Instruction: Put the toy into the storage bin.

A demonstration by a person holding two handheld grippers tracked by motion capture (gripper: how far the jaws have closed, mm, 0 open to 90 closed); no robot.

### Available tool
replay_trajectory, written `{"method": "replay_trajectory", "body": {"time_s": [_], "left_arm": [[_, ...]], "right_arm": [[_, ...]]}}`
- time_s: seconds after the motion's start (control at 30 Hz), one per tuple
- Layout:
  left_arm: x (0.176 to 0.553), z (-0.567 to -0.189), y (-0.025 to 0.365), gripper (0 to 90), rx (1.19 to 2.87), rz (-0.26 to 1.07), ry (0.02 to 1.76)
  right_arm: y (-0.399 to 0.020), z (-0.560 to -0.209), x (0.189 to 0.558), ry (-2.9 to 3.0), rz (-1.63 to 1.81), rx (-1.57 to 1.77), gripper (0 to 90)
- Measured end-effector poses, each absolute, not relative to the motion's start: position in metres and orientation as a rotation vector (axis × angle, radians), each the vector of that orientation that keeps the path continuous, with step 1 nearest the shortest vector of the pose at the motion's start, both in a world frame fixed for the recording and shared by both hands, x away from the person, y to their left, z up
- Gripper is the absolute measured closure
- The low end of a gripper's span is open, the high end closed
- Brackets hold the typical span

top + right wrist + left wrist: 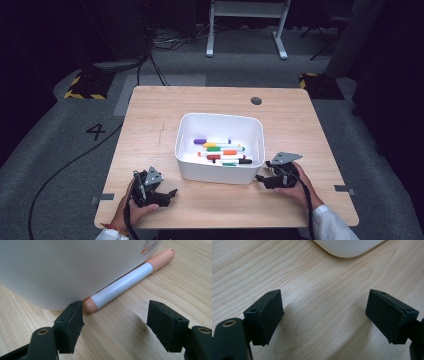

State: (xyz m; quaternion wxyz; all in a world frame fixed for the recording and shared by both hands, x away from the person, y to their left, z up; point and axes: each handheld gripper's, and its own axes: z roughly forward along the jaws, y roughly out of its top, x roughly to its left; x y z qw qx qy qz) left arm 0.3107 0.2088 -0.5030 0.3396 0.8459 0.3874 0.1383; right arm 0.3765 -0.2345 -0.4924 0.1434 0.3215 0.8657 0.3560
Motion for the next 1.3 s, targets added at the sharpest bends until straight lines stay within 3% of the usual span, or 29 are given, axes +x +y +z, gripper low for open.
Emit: {"method": "replay_trajectory", "body": {"time_s": [0.53,0.67,0.73,0.9,1.3], "left_arm": [[0.311,-0.503,0.209,14.7,2.202,0.359,1.009],[0.311,-0.503,0.209,14.7,2.202,0.359,1.009],[0.311,-0.503,0.209,14.7,2.203,0.359,1.008],[0.311,-0.503,0.209,14.7,2.203,0.359,1.008],[0.311,-0.503,0.209,14.7,2.203,0.358,1.009]], "right_arm": [[-0.213,-0.498,0.384,2.350,0.967,1.023,27.5],[-0.214,-0.497,0.389,2.289,0.946,1.086,40.9],[-0.217,-0.496,0.390,2.271,0.936,1.097,54.2],[-0.230,-0.496,0.394,2.234,0.902,1.136,73.2],[-0.280,-0.492,0.385,2.338,0.907,1.083,76.0]]}}
